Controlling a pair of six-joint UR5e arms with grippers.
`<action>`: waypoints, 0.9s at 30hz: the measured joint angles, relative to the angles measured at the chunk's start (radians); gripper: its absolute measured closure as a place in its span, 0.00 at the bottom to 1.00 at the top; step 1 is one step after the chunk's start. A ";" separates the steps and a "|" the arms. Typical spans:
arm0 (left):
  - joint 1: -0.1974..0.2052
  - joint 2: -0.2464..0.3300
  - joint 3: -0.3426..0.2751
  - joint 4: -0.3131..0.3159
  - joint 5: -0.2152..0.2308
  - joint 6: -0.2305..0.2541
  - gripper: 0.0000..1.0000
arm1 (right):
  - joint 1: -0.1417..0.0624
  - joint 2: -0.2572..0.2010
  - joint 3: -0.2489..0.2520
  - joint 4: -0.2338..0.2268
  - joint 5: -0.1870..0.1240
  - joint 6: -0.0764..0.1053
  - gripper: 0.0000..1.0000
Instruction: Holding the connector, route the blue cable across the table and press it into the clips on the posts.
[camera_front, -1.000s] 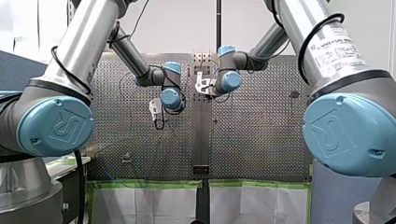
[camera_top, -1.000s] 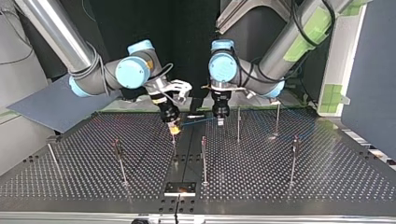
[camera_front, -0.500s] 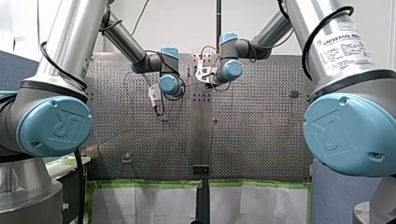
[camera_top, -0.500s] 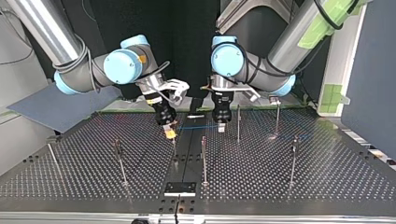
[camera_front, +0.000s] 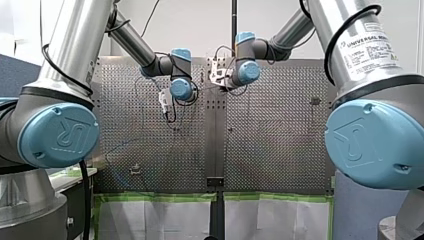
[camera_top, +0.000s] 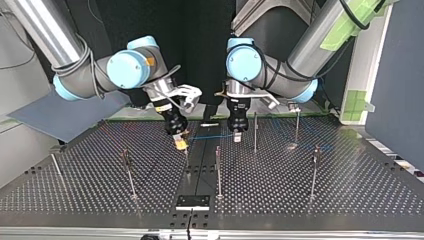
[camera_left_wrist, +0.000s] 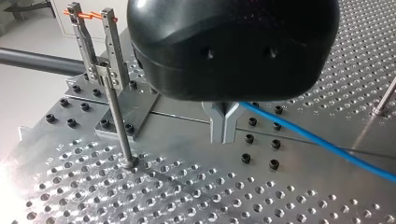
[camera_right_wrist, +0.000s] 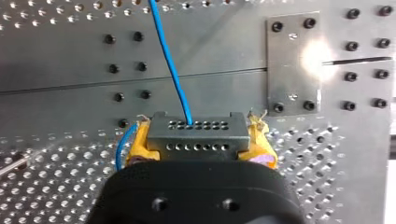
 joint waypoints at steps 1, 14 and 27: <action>0.001 0.001 0.000 0.000 0.000 0.000 1.00 | -0.001 -0.006 0.000 0.000 0.000 0.000 1.00; 0.002 0.070 0.022 0.022 0.010 0.001 1.00 | -0.009 -0.079 -0.001 -0.007 -0.002 0.002 1.00; 0.034 0.068 0.041 0.016 0.119 -0.030 1.00 | -0.033 -0.084 -0.003 -0.014 -0.037 0.047 1.00</action>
